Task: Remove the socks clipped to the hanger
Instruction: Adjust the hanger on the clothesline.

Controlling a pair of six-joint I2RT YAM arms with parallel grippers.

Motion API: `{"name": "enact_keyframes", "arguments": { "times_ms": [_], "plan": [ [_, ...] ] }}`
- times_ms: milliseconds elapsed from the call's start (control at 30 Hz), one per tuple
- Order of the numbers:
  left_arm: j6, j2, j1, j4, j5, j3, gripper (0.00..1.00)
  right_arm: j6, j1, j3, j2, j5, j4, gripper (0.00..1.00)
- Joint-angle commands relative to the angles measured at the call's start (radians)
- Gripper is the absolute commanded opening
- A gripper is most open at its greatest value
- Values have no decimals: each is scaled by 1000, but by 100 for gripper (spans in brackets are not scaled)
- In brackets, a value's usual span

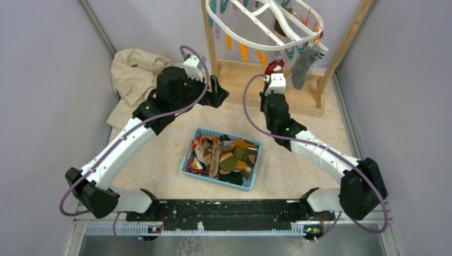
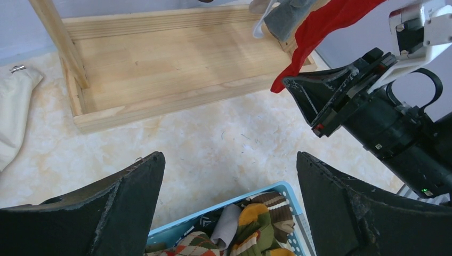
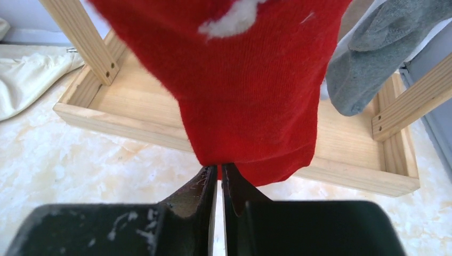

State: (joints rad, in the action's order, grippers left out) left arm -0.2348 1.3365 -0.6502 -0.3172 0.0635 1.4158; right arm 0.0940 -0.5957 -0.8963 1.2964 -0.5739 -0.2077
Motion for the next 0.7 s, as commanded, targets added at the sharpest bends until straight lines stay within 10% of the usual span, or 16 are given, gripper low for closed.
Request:
{"name": "enact_keyframes", "arguments": {
  "times_ms": [0, 667],
  "plan": [
    [-3, 8, -3, 5, 8, 6, 99, -81, -58, -5, -31, -57, -9, 7],
    [1, -8, -2, -14, -25, -10, 99, -301, -280, -144, 122, -53, -92, 6]
  ]
}}
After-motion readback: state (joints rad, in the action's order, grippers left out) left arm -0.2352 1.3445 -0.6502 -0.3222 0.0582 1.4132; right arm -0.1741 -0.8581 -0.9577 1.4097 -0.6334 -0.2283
